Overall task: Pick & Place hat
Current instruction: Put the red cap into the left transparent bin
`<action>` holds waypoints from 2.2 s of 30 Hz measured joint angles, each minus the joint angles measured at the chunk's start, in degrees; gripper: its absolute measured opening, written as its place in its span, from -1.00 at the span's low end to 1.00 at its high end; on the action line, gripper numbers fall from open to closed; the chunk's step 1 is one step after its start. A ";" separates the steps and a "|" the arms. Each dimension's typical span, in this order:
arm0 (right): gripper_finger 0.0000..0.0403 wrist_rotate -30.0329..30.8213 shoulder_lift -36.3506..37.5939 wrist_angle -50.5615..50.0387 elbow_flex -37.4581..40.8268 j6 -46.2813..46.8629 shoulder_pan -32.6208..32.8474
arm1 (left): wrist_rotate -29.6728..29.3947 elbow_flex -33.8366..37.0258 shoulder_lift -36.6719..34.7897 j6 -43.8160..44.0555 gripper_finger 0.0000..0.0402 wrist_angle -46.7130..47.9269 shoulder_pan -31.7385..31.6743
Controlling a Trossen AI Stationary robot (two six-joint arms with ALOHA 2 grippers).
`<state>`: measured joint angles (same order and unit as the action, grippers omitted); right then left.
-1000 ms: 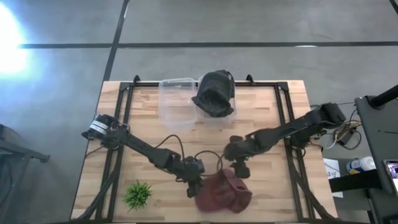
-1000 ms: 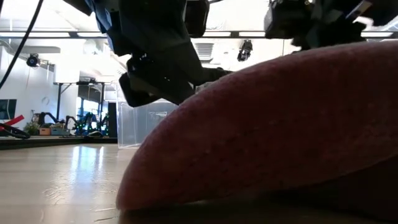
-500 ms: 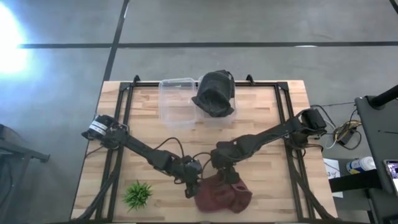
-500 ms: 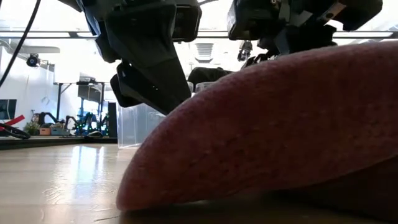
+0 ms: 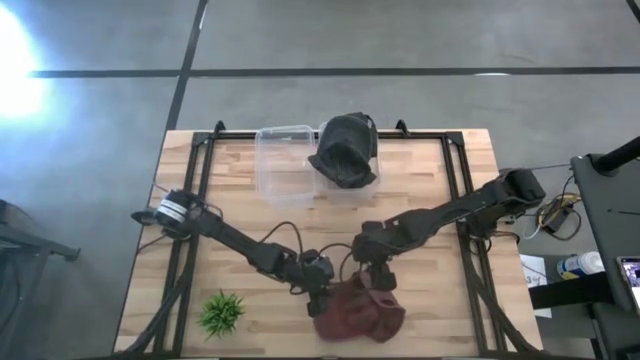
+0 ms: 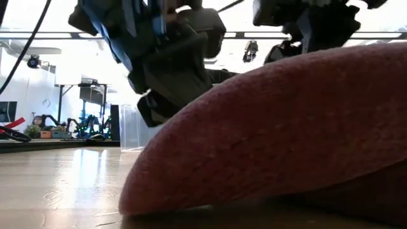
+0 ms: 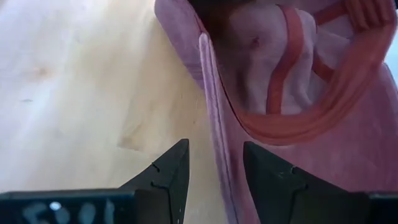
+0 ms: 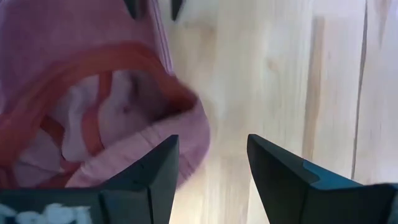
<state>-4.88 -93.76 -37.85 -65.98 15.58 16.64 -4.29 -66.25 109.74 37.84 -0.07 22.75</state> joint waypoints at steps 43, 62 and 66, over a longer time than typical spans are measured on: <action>-0.08 27.56 33.04 -8.55 16.62 14.57 -1.23 | -72.40 -1.62 -37.34 14.45 -0.98 27.63 -9.08; -0.08 28.83 37.51 -21.96 18.50 25.83 -1.29 | -56.49 -27.80 -37.57 -5.03 -0.98 60.01 -16.07; -0.08 28.85 37.44 -21.75 19.44 25.83 -1.29 | -60.38 -32.11 -37.03 1.02 -0.98 72.58 -16.46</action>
<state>23.97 -56.31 -59.60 -46.54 41.41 15.35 -64.66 -98.37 72.71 38.86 72.51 6.29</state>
